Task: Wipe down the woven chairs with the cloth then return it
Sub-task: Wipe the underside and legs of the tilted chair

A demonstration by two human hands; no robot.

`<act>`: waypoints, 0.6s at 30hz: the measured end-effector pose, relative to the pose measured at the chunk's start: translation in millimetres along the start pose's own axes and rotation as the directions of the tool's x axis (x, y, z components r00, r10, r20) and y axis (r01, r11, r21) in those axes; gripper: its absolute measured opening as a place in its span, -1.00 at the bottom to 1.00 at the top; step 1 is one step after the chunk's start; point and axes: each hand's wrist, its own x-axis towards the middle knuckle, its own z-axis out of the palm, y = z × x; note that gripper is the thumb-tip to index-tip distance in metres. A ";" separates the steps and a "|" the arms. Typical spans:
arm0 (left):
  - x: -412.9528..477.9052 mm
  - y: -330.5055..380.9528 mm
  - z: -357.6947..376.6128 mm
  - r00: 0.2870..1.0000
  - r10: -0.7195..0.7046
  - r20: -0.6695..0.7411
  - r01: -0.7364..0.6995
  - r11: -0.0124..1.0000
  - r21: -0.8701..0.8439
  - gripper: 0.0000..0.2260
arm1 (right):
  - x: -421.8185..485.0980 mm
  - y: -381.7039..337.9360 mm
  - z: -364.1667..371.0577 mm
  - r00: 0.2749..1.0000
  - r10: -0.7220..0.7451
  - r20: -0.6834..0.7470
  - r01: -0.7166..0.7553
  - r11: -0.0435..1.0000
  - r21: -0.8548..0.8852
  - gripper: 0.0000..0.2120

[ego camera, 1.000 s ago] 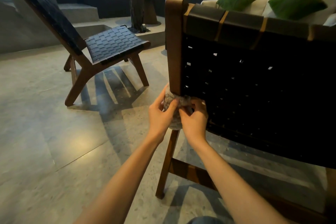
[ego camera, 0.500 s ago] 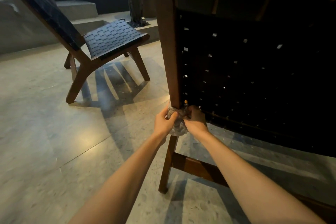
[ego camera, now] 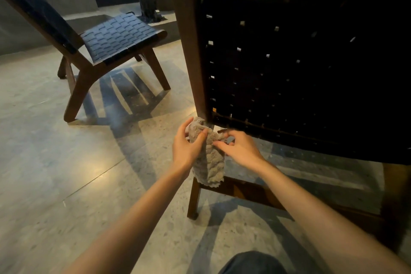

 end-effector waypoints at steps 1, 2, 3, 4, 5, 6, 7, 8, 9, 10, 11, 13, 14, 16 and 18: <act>-0.3 1.5 -0.9 1.000 0.004 -0.006 -0.004 1.000 0.008 -0.50 | -1.0 1.0 -2.4 1.000 -0.015 0.004 0.015 1.000 -0.002 -0.89; 0.3 3.9 -2.1 1.000 0.018 -0.015 -0.017 1.000 0.015 -0.44 | -1.1 1.0 -4.5 0.999 -0.033 0.004 0.033 0.999 -0.002 -0.92; 2.3 7.1 -3.4 0.999 0.041 -0.026 -0.040 0.999 0.019 -0.41 | 0.4 0.3 -6.4 0.998 -0.058 -0.003 0.058 0.998 -0.013 -0.89; 5.3 10.5 -4.5 0.997 0.063 -0.035 -0.062 0.998 0.022 -0.39 | 2.6 -1.0 -7.8 0.996 -0.083 -0.011 0.083 0.996 -0.030 -0.83; 8.7 14.4 -5.0 0.996 0.084 -0.041 -0.083 0.996 0.026 -0.39 | 6.0 -2.7 -9.5 0.995 -0.101 -0.021 0.100 0.994 -0.046 -0.79; 12.6 18.0 -5.4 0.993 0.110 -0.043 -0.109 0.993 0.035 -0.40 | 10.2 -5.6 -10.9 0.993 -0.112 -0.040 0.110 0.992 -0.054 -0.77; 16.8 20.6 -5.3 0.989 0.144 -0.043 -0.142 0.989 0.047 -0.41 | 14.2 -8.4 -11.9 0.991 -0.116 -0.068 0.112 0.992 -0.052 -0.77; 21.2 22.5 -5.0 0.983 0.179 -0.042 -0.176 0.983 0.059 -0.43 | 18.5 -11.6 -12.8 0.987 -0.120 -0.105 0.115 0.992 -0.054 -0.78; 25.7 23.7 -4.8 0.978 0.207 -0.039 -0.204 0.977 0.065 -0.45 | 22.7 -14.8 -13.5 0.981 -0.128 -0.146 0.119 0.991 -0.069 -0.79; 30.2 24.0 -4.9 0.974 0.222 -0.036 -0.220 0.973 0.069 -0.47 | 26.8 -18.3 -13.9 0.974 -0.137 -0.181 0.122 0.988 -0.096 -0.80; 34.4 24.3 -4.8 0.972 0.233 -0.037 -0.229 0.970 0.082 -0.49 | 31.3 -20.9 -15.0 0.968 -0.146 -0.205 0.123 0.985 -0.121 -0.81; 40.5 24.1 -3.4 0.966 0.253 -0.055 -0.244 0.960 0.135 -0.53 | 39.0 -25.2 -18.9 0.965 -0.152 -0.215 0.124 0.983 -0.139 -0.82; 41.4 23.8 -2.0 0.962 0.261 -0.074 -0.248 0.956 0.154 -0.54 | 41.3 -26.3 -21.2 0.967 -0.146 -0.208 0.121 0.984 -0.132 -0.81; 40.2 23.0 3.2 0.955 0.271 -0.123 -0.251 0.955 0.157 -0.56 | 43.9 -27.3 -24.7 0.975 -0.126 -0.182 0.106 0.987 -0.117 -0.79; 36.1 18.8 9.4 0.946 0.278 -0.169 -0.256 0.957 0.139 -0.55 | 42.7 -25.4 -24.8 0.983 -0.101 -0.154 0.084 0.990 -0.111 -0.78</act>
